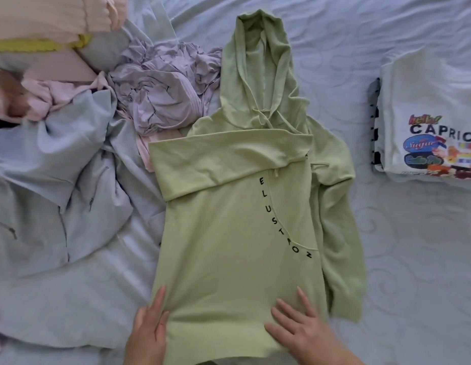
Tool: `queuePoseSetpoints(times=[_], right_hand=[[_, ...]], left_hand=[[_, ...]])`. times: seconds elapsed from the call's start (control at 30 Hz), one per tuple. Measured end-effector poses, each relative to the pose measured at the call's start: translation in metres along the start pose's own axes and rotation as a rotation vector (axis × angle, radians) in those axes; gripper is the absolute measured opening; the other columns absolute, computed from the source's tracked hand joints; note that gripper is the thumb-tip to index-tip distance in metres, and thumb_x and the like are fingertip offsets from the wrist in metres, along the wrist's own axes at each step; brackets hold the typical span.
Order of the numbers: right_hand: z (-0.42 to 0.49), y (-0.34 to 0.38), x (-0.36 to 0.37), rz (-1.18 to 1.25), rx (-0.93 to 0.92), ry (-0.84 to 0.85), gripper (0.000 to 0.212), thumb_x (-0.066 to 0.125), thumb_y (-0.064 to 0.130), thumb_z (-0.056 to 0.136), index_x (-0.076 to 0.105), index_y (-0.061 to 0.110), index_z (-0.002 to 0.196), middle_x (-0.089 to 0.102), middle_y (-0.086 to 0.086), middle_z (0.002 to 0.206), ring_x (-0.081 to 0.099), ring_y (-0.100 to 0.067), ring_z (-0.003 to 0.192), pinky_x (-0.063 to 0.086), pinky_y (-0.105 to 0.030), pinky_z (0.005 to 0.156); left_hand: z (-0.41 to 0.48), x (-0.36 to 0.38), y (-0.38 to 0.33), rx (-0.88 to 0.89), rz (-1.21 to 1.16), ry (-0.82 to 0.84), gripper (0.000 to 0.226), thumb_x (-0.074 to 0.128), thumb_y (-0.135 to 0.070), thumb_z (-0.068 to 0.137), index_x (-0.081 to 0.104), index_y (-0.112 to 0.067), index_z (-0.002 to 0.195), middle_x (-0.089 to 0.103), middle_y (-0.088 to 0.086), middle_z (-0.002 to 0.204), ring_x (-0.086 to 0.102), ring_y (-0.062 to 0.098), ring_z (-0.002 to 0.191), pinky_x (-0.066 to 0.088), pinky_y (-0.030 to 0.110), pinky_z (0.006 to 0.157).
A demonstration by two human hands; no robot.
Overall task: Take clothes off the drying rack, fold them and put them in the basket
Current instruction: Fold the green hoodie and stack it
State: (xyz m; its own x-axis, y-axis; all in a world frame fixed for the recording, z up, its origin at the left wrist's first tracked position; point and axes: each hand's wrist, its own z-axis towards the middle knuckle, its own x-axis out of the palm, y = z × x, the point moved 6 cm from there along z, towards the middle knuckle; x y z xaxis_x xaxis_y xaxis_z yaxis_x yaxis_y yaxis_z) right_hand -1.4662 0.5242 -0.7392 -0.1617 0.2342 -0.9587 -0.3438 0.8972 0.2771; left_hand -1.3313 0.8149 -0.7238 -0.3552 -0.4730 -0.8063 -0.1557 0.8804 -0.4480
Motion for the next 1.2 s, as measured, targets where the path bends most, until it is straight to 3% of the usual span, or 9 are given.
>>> queuePoseSetpoints(times=[0.17,0.33,0.5,0.7,0.77,0.83,0.93,1.07,1.2], right_hand=[[0.017,-0.001,-0.008,0.158,0.025,0.151,0.03,0.057,0.044,0.076,0.064,0.033,0.103,0.071,0.009,0.102,0.066,-0.018,0.109,0.024,-0.054,0.108],[-0.014,-0.058,-0.035,0.212,0.342,-0.053,0.04,0.037,0.047,0.097,0.065,0.028,0.118,0.062,0.0,0.129,0.056,-0.019,0.122,0.024,-0.056,0.11],[-0.071,-0.127,-0.041,0.12,0.902,-0.039,0.055,0.018,0.053,0.099,0.048,0.021,0.132,0.058,-0.011,0.125,0.051,-0.027,0.113,0.018,-0.056,0.11],[-0.092,-0.153,-0.016,0.154,1.237,0.203,0.055,0.06,0.057,0.07,0.064,0.005,0.088,0.059,-0.016,0.091,0.056,-0.038,0.089,0.028,-0.059,0.102],[-0.085,-0.157,-0.02,0.223,1.271,0.124,0.034,0.074,0.042,0.066,0.062,0.01,0.07,0.056,-0.013,0.083,0.056,-0.038,0.084,0.035,-0.059,0.099],[-0.08,-0.161,-0.035,0.322,1.303,-0.063,0.026,0.056,0.039,0.073,0.056,0.013,0.066,0.055,-0.007,0.074,0.057,-0.032,0.077,0.038,-0.056,0.097],[-0.082,-0.172,-0.071,0.581,1.354,-0.466,0.011,0.052,0.024,0.086,0.047,0.017,0.079,0.046,0.01,0.064,0.051,0.001,0.071,0.038,-0.052,0.094],[-0.085,-0.199,-0.143,0.798,1.28,-0.726,0.026,0.068,0.019,0.088,0.052,0.038,0.082,0.046,0.007,0.057,0.046,-0.007,0.057,0.038,-0.018,0.057],[-0.069,-0.232,-0.228,1.117,1.079,-0.929,0.026,0.073,0.012,0.078,0.068,0.036,0.069,0.041,0.007,0.049,0.04,-0.007,0.051,0.041,-0.016,0.053]], left_hand=[[0.012,0.004,0.01,-0.029,0.079,0.095,0.098,0.067,-0.007,0.085,0.012,-0.078,0.125,0.047,0.004,0.099,0.057,0.023,0.077,0.047,0.034,0.068],[0.021,0.025,-0.051,0.228,0.264,0.013,0.069,0.065,-0.037,0.081,0.04,-0.02,0.142,0.043,0.023,0.128,0.049,0.041,0.11,0.048,0.054,0.087],[0.025,0.083,-0.151,0.454,0.268,0.052,0.071,0.053,-0.044,0.084,0.024,-0.029,0.148,0.032,0.014,0.144,0.035,0.036,0.131,0.038,0.061,0.1],[0.018,0.153,-0.265,0.648,0.173,0.188,0.072,0.044,-0.049,0.086,0.013,-0.036,0.149,0.024,0.009,0.15,0.027,0.033,0.137,0.035,0.059,0.105],[0.018,0.166,-0.291,0.668,0.116,0.221,0.073,0.05,-0.045,0.087,0.012,-0.038,0.149,0.023,0.009,0.152,0.026,0.034,0.139,0.033,0.058,0.107],[0.02,0.169,-0.308,0.672,0.065,0.213,0.071,0.048,-0.046,0.088,0.011,-0.039,0.149,0.024,0.012,0.152,0.027,0.034,0.14,0.033,0.057,0.107],[0.026,0.163,-0.317,0.649,-0.005,0.164,0.071,0.046,-0.049,0.088,0.009,-0.041,0.148,0.028,0.016,0.151,0.03,0.035,0.139,0.033,0.052,0.109],[0.02,0.157,-0.328,0.749,-0.016,0.167,0.075,0.046,-0.056,0.088,0.001,-0.048,0.148,0.023,0.011,0.152,0.029,0.033,0.139,0.033,0.05,0.11],[0.021,0.149,-0.363,0.848,-0.054,0.121,0.093,0.056,-0.061,0.078,0.0,-0.043,0.15,0.017,0.004,0.151,0.027,0.033,0.139,0.036,0.058,0.105]])
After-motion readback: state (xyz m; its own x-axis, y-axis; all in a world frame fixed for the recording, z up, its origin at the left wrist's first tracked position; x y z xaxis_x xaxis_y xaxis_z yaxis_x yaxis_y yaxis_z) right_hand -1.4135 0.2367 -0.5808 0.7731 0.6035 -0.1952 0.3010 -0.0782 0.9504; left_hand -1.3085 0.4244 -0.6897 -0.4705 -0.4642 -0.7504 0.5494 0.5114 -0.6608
